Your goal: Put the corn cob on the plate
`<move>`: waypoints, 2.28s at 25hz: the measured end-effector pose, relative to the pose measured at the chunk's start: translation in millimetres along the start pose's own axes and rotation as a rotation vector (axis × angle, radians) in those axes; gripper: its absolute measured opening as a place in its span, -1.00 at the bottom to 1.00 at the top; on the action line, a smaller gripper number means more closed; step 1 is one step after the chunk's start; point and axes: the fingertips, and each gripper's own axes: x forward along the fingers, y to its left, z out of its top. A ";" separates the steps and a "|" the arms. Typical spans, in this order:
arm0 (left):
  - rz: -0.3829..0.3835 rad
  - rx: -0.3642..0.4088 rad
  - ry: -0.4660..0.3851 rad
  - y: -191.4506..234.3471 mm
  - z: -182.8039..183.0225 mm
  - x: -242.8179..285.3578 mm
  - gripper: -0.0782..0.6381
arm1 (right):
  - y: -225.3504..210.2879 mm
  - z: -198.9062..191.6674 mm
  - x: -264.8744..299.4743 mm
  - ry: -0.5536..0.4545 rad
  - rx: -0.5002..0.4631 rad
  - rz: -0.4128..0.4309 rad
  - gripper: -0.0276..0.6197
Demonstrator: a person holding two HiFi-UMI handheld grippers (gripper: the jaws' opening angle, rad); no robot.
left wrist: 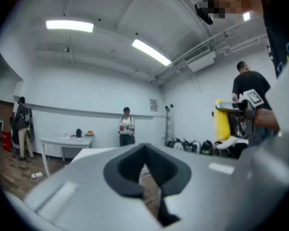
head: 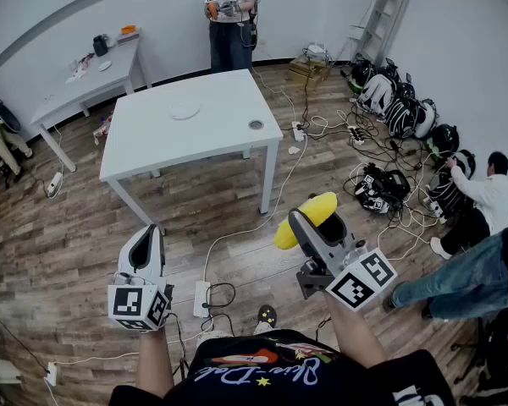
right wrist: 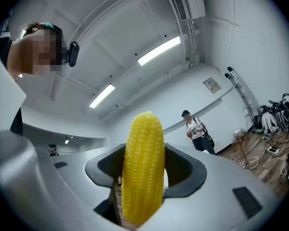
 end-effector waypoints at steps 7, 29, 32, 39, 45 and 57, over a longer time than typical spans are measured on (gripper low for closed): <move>0.019 -0.031 -0.033 -13.4 13.3 70.2 -0.82 | -79.0 2.7 45.8 0.068 -0.014 0.049 -0.14; 0.085 -0.027 -0.010 216.9 -17.7 344.7 -0.82 | -229.0 -152.5 478.0 0.397 -0.090 0.231 -0.14; 0.100 -0.040 -0.009 248.1 -22.2 370.1 -0.82 | -248.8 -181.2 530.2 0.473 -0.114 0.240 -0.14; 0.173 -0.109 0.039 302.2 -40.4 402.1 -0.82 | -286.3 -250.9 625.1 0.767 -0.162 0.311 -0.14; 0.270 -0.142 0.008 349.2 -33.6 412.8 -0.82 | -310.8 -305.4 675.7 1.018 -0.259 0.377 -0.14; 0.346 -0.237 0.044 385.1 -61.4 422.4 -0.82 | -309.1 -397.3 717.2 1.523 -0.321 0.584 -0.14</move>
